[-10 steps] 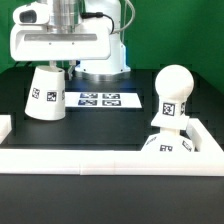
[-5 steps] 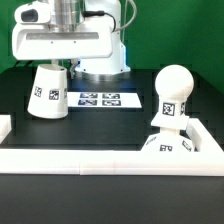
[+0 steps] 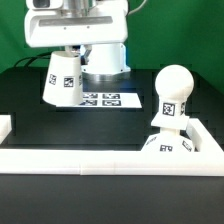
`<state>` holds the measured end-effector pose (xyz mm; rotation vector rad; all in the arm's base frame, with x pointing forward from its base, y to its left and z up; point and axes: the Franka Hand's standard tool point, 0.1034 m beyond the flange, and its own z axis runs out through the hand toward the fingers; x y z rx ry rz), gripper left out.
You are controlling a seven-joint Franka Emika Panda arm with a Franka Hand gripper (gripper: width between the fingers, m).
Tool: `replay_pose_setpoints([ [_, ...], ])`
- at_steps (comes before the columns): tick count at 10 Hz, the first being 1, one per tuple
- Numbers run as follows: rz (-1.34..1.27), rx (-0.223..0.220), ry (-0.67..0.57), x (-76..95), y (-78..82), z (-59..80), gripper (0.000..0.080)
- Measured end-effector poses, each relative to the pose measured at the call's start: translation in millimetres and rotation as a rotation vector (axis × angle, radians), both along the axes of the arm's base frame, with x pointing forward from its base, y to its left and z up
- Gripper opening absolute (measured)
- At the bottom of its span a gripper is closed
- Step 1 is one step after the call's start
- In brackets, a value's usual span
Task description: Assemble lamp
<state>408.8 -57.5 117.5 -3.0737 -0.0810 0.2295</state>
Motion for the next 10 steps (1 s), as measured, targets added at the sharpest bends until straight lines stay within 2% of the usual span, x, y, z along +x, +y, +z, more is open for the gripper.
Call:
replay_pose_setpoints([
  [4,-0.056,-0.003,0.014,34.7,37.8,37.3,0.0045],
  [5,-0.071,-0.005,0.018,38.9,42.5,42.0,0.0045],
  [10,-0.064,-0.004,0.023,37.7,42.5,39.6,0.0045],
])
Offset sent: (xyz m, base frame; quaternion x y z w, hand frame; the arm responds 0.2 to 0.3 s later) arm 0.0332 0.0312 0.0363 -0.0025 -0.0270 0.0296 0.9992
